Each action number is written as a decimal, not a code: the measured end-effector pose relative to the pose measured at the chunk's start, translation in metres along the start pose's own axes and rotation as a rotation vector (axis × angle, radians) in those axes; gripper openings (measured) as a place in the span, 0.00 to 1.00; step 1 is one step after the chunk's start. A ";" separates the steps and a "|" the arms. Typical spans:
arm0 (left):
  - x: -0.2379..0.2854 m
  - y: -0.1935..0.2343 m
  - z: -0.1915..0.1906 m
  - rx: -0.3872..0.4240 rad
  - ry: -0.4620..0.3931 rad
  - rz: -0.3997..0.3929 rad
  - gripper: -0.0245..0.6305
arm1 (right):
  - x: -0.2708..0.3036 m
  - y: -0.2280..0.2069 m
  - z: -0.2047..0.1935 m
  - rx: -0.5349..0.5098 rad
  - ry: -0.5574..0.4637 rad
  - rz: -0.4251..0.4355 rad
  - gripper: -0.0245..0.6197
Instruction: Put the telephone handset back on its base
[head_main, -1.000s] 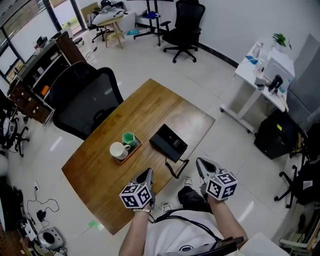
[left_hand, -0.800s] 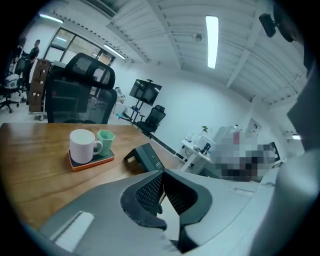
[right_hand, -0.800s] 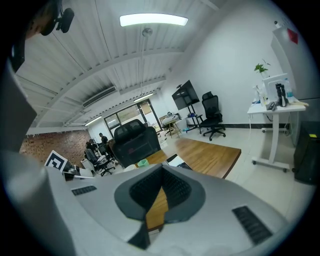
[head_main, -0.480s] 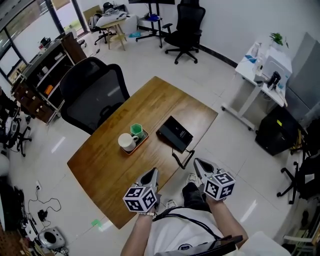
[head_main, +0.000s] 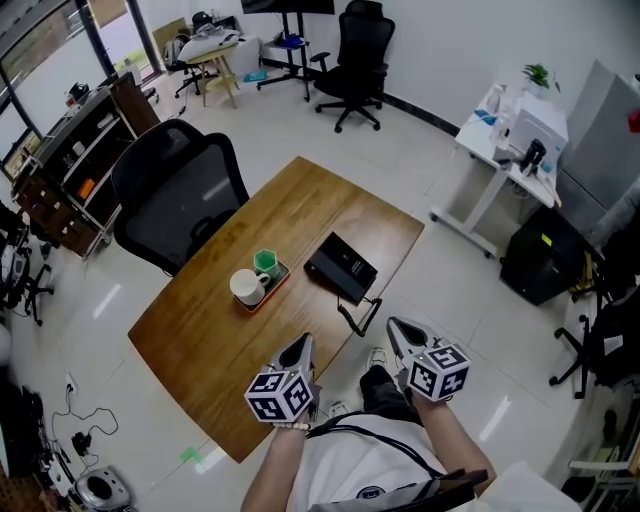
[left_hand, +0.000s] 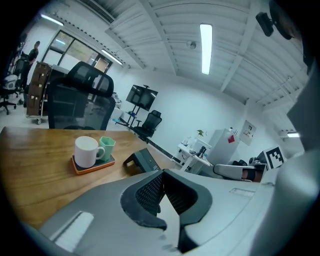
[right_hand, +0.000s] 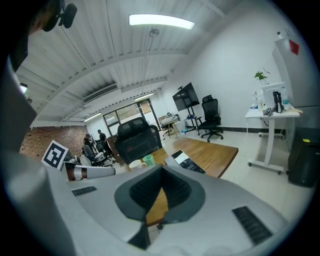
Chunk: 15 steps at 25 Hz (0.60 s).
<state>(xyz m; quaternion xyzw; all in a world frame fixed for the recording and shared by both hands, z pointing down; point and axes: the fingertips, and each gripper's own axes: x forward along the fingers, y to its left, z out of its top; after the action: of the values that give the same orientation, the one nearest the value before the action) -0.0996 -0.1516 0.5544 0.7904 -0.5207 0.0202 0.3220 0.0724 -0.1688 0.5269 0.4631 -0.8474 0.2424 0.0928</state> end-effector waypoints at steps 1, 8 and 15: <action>0.001 -0.001 0.001 -0.001 -0.002 -0.004 0.04 | -0.001 0.000 0.002 -0.003 -0.003 -0.002 0.04; 0.006 -0.003 0.001 -0.022 -0.005 -0.012 0.04 | -0.002 -0.004 0.006 -0.015 -0.006 -0.014 0.04; 0.007 -0.003 0.007 -0.033 -0.023 -0.008 0.04 | 0.000 -0.003 0.007 -0.020 0.006 -0.006 0.04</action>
<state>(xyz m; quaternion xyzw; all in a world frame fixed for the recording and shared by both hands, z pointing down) -0.0962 -0.1604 0.5505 0.7873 -0.5213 0.0011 0.3291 0.0753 -0.1739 0.5218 0.4640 -0.8482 0.2348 0.1006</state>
